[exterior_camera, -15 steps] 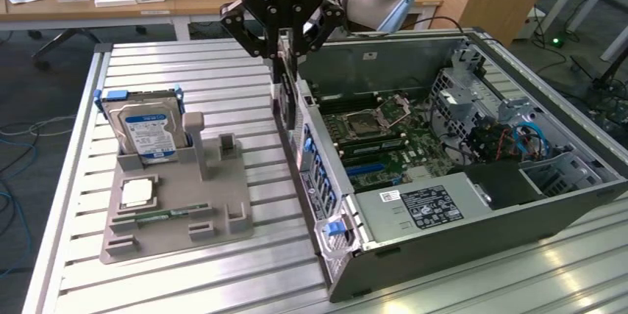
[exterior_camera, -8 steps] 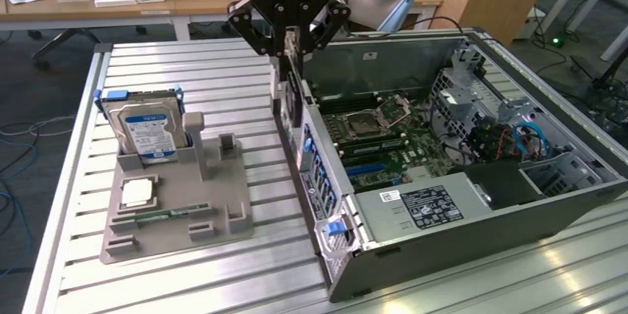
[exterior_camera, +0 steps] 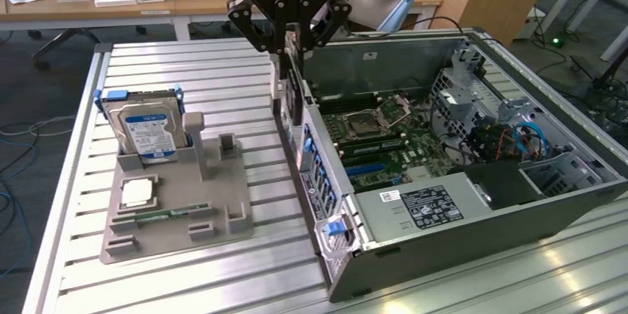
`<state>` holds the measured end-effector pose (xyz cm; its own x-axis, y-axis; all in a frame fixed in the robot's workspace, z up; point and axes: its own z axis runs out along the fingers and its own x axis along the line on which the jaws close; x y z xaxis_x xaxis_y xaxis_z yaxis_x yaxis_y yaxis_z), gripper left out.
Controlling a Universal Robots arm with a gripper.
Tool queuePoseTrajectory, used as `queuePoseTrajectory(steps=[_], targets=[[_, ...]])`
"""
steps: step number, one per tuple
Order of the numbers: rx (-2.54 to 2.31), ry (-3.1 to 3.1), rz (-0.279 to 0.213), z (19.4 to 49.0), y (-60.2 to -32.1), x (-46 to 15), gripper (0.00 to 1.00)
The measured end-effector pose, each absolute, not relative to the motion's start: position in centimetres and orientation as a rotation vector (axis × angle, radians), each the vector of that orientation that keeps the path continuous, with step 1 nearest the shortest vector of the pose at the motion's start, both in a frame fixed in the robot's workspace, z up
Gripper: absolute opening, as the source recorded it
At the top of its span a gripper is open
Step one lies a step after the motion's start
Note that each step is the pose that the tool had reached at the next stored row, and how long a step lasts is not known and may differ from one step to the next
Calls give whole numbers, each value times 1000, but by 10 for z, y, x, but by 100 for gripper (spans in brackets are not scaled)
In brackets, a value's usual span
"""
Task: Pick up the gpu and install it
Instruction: 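Pick up the gpu and move the gpu toward the slot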
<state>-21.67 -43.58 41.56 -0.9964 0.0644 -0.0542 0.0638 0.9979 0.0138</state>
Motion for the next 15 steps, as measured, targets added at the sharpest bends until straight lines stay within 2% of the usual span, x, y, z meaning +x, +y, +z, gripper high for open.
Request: queuePoseTrajectory(steps=[2,15], targets=[[104,3085,6,416,-436,-217,26],[104,3085,5,416,-435,-209,26]])
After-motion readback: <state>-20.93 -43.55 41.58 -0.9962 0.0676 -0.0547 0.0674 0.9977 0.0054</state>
